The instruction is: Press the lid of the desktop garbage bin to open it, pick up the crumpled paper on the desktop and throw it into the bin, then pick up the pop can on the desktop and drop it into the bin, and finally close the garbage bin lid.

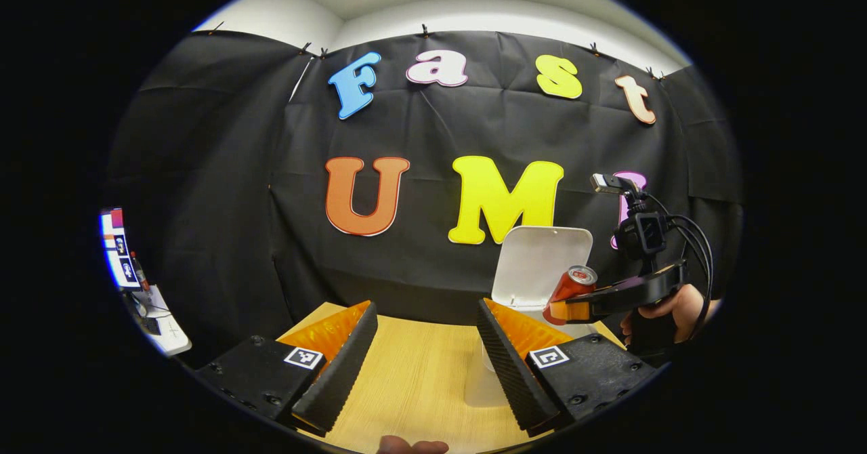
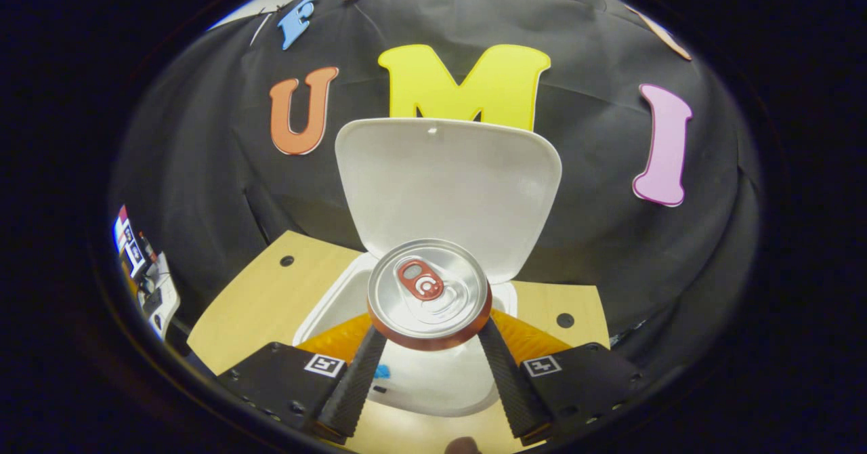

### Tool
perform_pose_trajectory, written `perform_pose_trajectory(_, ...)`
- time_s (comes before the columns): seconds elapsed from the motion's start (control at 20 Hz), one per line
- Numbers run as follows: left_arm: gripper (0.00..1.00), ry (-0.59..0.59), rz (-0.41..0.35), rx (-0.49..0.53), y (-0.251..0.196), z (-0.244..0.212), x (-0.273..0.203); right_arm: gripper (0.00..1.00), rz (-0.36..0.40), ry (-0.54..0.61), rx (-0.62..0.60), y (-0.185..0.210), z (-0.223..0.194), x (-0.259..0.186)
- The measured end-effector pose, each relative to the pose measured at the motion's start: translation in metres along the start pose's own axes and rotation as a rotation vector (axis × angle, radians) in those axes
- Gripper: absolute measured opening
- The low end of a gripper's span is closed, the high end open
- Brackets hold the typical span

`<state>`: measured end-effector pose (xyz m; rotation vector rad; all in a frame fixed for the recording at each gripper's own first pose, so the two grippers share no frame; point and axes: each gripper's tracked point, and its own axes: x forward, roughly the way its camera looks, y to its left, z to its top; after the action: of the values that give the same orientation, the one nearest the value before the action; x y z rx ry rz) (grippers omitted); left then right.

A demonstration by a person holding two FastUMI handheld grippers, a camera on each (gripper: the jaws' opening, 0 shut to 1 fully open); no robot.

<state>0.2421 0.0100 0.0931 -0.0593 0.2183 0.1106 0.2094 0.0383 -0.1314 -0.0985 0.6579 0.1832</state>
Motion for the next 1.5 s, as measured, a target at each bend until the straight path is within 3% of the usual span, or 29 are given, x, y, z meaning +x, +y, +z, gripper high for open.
perform_pose_trajectory(0.3,0.95,0.002,0.029,0.000,0.006,-0.002,-0.003,0.82,0.011,0.012,-0.009,0.005,-0.002,0.007)
perform_pose_trajectory(0.4,0.95,0.004,0.039,-0.002,0.008,-0.003,-0.004,0.89,0.011,0.001,-0.003,0.005,0.002,0.007)
perform_pose_trajectory(0.45,0.95,0.004,0.042,-0.002,0.009,-0.003,-0.004,0.99,0.008,-0.005,0.002,0.005,0.003,0.007)
perform_pose_trajectory(0.95,0.95,0.001,0.016,-0.005,0.003,-0.004,-0.007,0.98,-0.102,-0.185,0.044,-0.026,0.042,-0.039)
perform_pose_trajectory(1.5,0.95,-0.012,-0.048,-0.001,-0.010,-0.003,-0.013,0.98,-0.165,-0.294,0.078,-0.035,0.079,-0.089)
